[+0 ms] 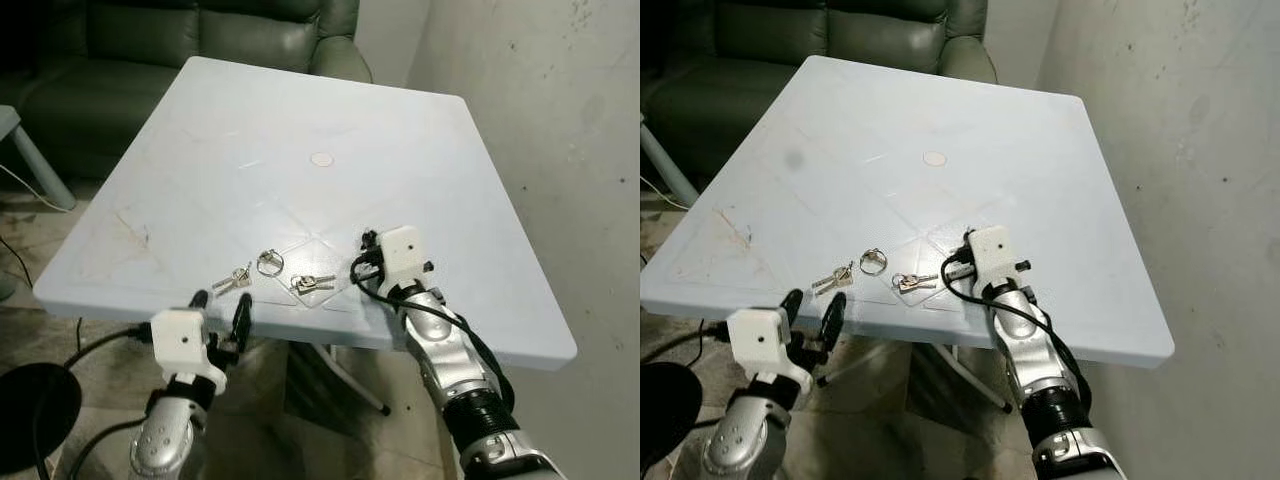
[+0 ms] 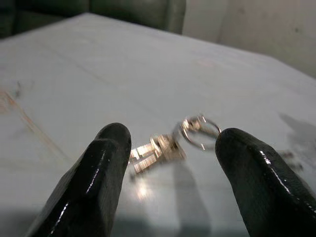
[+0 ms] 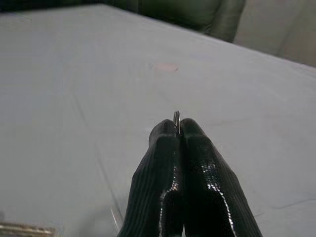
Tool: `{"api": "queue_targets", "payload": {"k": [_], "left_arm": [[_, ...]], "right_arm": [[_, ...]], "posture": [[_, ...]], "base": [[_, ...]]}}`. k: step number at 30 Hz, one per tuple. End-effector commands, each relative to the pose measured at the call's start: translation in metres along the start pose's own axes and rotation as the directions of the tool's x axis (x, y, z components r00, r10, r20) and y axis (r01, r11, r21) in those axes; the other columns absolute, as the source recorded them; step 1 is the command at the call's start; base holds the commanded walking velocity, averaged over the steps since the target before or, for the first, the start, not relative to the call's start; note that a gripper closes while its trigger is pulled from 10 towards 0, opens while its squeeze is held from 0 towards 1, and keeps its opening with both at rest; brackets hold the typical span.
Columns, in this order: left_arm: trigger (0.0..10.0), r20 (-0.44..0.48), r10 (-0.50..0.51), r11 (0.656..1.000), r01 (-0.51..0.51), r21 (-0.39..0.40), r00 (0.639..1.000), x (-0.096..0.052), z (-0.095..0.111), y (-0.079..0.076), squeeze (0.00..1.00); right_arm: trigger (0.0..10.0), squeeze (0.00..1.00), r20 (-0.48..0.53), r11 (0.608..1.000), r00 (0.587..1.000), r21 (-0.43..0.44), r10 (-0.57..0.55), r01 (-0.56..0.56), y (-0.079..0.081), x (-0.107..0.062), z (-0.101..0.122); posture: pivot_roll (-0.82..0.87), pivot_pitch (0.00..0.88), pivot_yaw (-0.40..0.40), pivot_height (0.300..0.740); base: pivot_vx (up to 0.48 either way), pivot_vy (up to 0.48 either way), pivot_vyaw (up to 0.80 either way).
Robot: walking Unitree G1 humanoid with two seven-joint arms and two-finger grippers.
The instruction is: Hang keys on a hook
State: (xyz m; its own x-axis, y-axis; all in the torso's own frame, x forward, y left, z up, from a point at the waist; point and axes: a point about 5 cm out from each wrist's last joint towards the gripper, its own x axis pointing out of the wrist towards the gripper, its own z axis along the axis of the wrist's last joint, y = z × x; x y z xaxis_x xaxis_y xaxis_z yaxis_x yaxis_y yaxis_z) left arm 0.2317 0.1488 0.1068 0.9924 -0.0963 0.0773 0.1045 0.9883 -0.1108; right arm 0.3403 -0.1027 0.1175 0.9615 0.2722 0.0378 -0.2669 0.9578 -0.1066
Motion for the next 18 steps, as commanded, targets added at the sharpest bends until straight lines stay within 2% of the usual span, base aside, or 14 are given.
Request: {"api": "queue_targets", "payload": {"k": [1, 2, 4, 5, 6, 7, 8, 11, 12, 13, 16, 18], "left_arm": [[10.0, 0.001, 0.015, 1.000, -0.015, -0.010, 1.000, 0.004, 0.002, 0.003, 0.00], [10.0, 0.023, 0.020, 1.000, -0.020, -0.005, 1.000, 0.011, 0.009, 0.005, 0.00], [10.0, 0.030, 0.023, 1.000, -0.023, 0.001, 0.999, 0.013, 0.012, 0.006, 0.00], [10.0, 0.040, 0.025, 1.000, -0.025, -0.003, 0.999, 0.017, 0.015, 0.008, 0.00], [10.0, 0.050, 0.033, 0.999, -0.033, -0.002, 0.998, 0.020, 0.020, 0.011, 0.00], [10.0, 0.060, 0.039, 0.999, -0.039, -0.001, 0.997, 0.023, 0.023, 0.014, 0.00], [10.0, 0.070, 0.043, 0.999, -0.044, 0.004, 0.997, 0.025, 0.027, 0.017, 0.00], [10.0, 0.078, 0.045, 0.999, -0.046, 0.013, 0.996, 0.028, 0.031, 0.022, 0.00], [10.0, 0.087, 0.058, 0.998, -0.060, 0.011, 0.994, 0.030, 0.033, 0.027, 0.00], [10.0, 0.099, 0.075, 0.997, -0.077, 0.009, 0.992, 0.033, 0.036, 0.034, 0.00], [10.0, 0.101, 0.079, 0.997, -0.080, 0.008, 0.992, 0.034, 0.037, 0.035, 0.00], [10.0, 0.105, 0.111, 0.994, -0.112, 0.009, 0.988, 0.038, 0.037, 0.044, 0.00]], "right_arm": [[0.0, 0.00, 0.022, 0.999, 0.999, 0.036, -0.031, 0.030, -0.008, -0.003, 0.004], [0.4, 0.00, 0.050, 0.998, 0.998, 0.054, -0.041, 0.038, -0.011, -0.005, 0.009], [0.4, 0.00, 0.059, 0.997, 0.998, 0.062, -0.039, 0.035, -0.011, -0.006, 0.011], [0.0, 0.00, 0.082, 0.997, 0.996, 0.064, -0.038, 0.032, -0.012, -0.007, 0.014], [0.0, 0.00, 0.092, 0.997, 0.995, 0.077, -0.038, 0.031, -0.013, -0.008, 0.016], [0.9, 0.00, 0.098, 0.996, 0.994, 0.086, -0.044, 0.036, -0.014, -0.010, 0.018], [0.0, 0.00, 0.120, 0.995, 0.992, 0.095, -0.046, 0.035, -0.015, -0.012, 0.021], [0.1, 0.00, 0.150, 0.994, 0.988, 0.107, -0.028, 0.012, -0.015, -0.015, 0.025], [10.0, 0.00, 0.151, 0.992, 0.988, 0.122, -0.021, 0.003, -0.015, -0.017, 0.025], [10.0, 0.00, 0.153, 0.990, 0.988, 0.141, -0.017, -0.005, -0.015, -0.021, 0.024], [10.0, 0.00, 0.152, 0.989, 0.988, 0.145, -0.018, -0.004, -0.015, -0.021, 0.025], [10.0, 0.00, 0.155, 0.987, 0.988, 0.162, -0.016, -0.010, -0.016, -0.026, 0.020]], "posture": [[-0.03, 0.016, -0.068, 0.728], [-0.04, 0.003, -0.062, 0.728], [-0.04, 0.003, -0.062, 0.728], [-0.04, 0.000, -0.058, 0.728], [-0.05, 0.000, -0.053, 0.728], [-0.05, 0.000, -0.049, 0.728], [-0.06, 0.000, -0.048, 0.728], [-0.06, 0.000, -0.048, 0.728], [-0.06, 0.000, -0.045, 0.728], [-0.06, 0.000, -0.045, 0.728], [-0.06, 0.000, -0.045, 0.728], [-0.07, 0.000, -0.041, 0.728]], "base": [[0.000, 0.000, 0.00], [0.000, 0.000, 0.00], [0.000, 0.000, 0.00], [0.000, 0.000, 0.00], [0.000, 0.000, 0.00], [0.000, 0.000, 0.00], [0.000, 0.000, 0.00], [0.000, 0.000, 0.00], [0.000, 0.000, 0.00], [0.000, 0.000, 0.00], [0.000, 0.000, 0.00], [0.000, 0.000, 0.00]]}}
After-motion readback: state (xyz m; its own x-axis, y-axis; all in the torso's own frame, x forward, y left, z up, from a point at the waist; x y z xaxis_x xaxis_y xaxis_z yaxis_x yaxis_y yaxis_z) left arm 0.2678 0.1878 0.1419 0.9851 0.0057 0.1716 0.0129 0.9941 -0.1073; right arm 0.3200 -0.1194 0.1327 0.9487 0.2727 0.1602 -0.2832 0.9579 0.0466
